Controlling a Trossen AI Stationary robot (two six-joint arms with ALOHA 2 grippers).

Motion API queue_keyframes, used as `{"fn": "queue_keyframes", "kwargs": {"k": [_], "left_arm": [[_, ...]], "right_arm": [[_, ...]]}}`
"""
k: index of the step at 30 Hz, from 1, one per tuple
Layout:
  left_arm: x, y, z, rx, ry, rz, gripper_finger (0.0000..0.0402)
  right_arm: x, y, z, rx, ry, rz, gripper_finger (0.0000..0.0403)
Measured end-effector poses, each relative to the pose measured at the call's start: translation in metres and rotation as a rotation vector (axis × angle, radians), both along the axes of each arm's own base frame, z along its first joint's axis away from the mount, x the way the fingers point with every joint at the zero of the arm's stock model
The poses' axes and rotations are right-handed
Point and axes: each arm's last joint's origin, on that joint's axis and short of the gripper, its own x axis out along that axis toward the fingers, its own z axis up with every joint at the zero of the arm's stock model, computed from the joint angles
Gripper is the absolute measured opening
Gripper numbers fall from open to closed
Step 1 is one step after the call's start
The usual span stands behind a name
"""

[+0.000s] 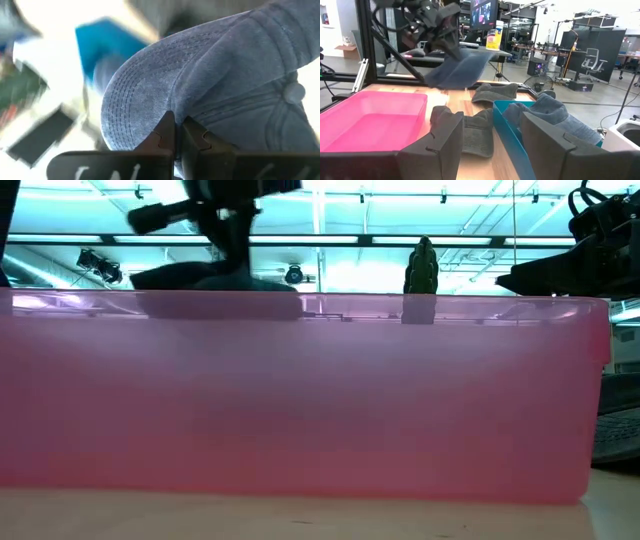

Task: Pick & Place hat
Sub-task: Put the blue cap into the blue pin

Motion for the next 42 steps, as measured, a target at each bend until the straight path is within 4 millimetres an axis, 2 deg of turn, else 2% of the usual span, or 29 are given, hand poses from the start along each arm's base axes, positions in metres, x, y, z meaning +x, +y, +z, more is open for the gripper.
{"fn": "queue_keyframes", "kwargs": {"k": [4, 7, 10, 14, 18, 27, 31, 35, 39, 42], "left_arm": [[0.017, 0.021, 0.014, -0.18, -0.104, -0.086, 0.0004], [0.021, 0.04, 0.03, -0.275, -0.191, -0.155, 0.0004], [0.021, 0.059, 0.047, -0.335, -0.281, -0.224, 0.0004], [0.015, 0.086, 0.058, -0.341, -0.287, -0.291, 0.0004], [0.013, 0.114, 0.058, -0.338, -0.27, -0.295, 0.0004], [0.015, 0.166, 0.055, -0.278, -0.261, -0.377, 0.0004], [0.014, 0.187, 0.052, -0.261, -0.263, -0.351, 0.0004], [0.013, 0.203, 0.046, -0.287, -0.26, -0.331, 0.0004], [0.015, 0.21, 0.043, -0.273, -0.254, -0.361, 0.0004], [0.023, 0.216, 0.037, -0.25, -0.264, -0.378, 0.0004]], "right_arm": [[0.0, 0.0, 0.0, 0.0, 0.0, 0.0, 0.0198], [0.0, 0.0, 0.0, 0.0, 0.0, 0.0, 0.0198], [0.0, 0.0, 0.0, 0.003, 0.0, -0.001, 0.0198], [0.0, 0.0, 0.001, 0.097, -0.014, 0.003, 0.0198], [0.0, 0.0, 0.001, 0.16, -0.02, 0.006, 0.0198], [0.0, 0.0, 0.001, 0.157, -0.02, 0.005, 0.0198], [0.0, 0.0, 0.001, 0.158, -0.021, 0.005, 0.0198], [0.0, 0.0, 0.001, 0.157, -0.021, 0.005, 0.0198], [0.0, 0.0, 0.001, 0.157, -0.021, 0.005, 0.0198], [0.0, 0.0, 0.001, 0.156, -0.021, 0.006, 0.0198]]}}
